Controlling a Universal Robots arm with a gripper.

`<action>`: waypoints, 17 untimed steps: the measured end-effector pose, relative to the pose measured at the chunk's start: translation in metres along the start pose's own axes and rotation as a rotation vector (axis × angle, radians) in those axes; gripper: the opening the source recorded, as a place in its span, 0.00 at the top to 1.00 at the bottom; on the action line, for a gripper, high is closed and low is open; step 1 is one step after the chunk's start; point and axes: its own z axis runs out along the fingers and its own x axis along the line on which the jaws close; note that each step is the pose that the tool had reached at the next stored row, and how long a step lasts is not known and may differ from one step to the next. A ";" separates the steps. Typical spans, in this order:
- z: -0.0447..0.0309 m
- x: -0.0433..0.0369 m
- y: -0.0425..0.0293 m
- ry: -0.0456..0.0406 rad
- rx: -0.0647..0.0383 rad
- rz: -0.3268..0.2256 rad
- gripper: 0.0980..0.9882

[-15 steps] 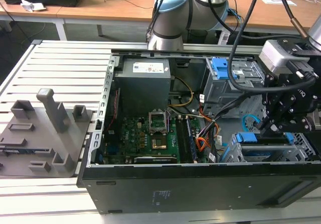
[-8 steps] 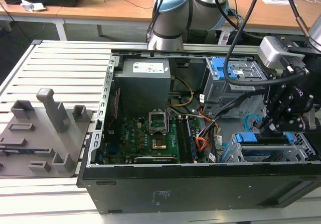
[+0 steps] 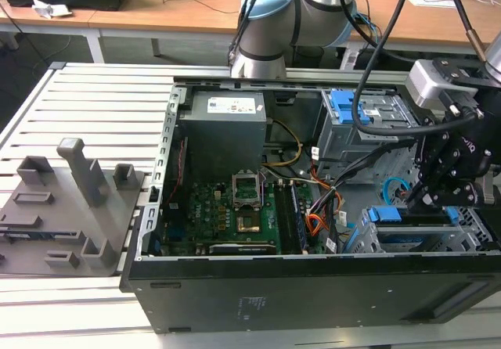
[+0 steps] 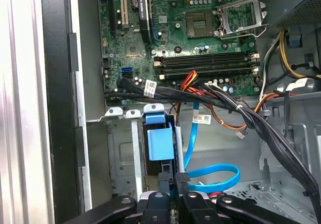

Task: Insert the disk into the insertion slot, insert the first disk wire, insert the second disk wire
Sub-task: 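Insert the second disk wire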

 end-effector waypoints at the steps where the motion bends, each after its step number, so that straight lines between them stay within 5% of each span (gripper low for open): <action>1: 0.0000 -0.0005 0.0000 0.0000 0.000 -0.001 0.93; 17: 0.0050 0.0004 -0.0027 0.0003 0.000 -0.004 0.93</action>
